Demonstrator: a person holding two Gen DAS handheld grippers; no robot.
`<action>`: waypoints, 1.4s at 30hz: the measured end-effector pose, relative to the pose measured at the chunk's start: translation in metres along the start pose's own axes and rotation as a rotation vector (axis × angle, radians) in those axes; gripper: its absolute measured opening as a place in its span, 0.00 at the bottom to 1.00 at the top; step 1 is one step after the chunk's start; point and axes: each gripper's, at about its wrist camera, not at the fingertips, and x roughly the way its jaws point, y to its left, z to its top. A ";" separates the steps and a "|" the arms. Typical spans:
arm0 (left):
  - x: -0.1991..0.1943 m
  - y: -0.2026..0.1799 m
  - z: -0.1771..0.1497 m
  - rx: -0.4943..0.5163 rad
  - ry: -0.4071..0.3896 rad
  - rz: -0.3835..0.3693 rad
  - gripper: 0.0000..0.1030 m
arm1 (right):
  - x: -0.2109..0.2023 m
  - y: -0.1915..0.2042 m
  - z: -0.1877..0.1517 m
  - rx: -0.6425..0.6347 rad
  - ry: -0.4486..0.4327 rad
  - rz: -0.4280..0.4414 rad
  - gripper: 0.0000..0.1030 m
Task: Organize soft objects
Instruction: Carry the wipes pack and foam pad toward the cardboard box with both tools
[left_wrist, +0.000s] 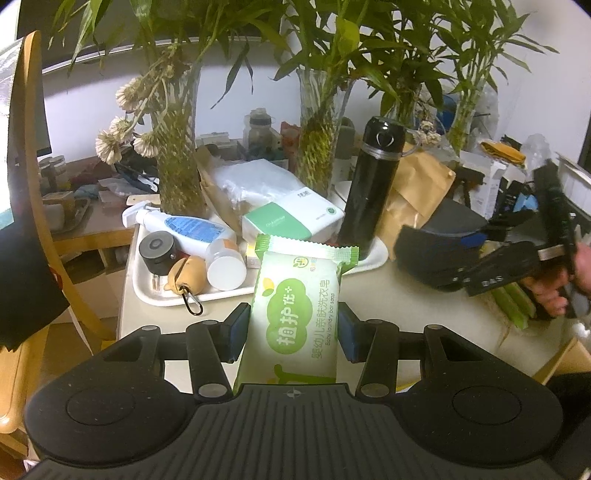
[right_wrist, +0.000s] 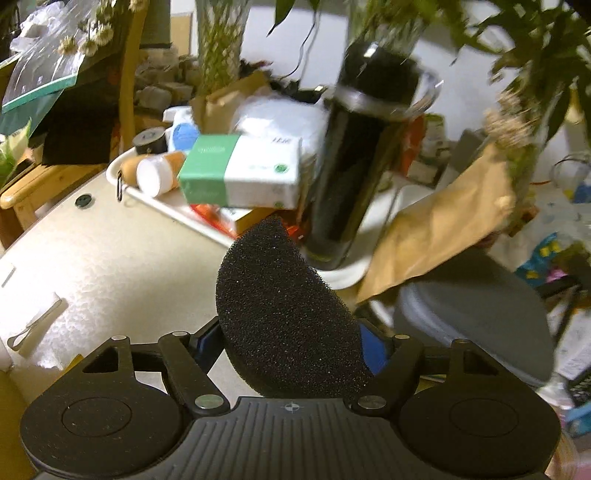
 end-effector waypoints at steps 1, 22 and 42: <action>-0.001 -0.001 0.001 0.002 -0.003 0.000 0.46 | -0.007 -0.002 0.000 0.012 -0.010 -0.001 0.74; -0.059 -0.022 0.001 0.017 -0.098 -0.044 0.46 | -0.145 0.025 -0.031 0.072 -0.228 0.025 0.75; -0.119 -0.091 -0.035 0.123 0.033 -0.022 0.46 | -0.215 0.062 -0.059 0.058 -0.360 0.072 0.75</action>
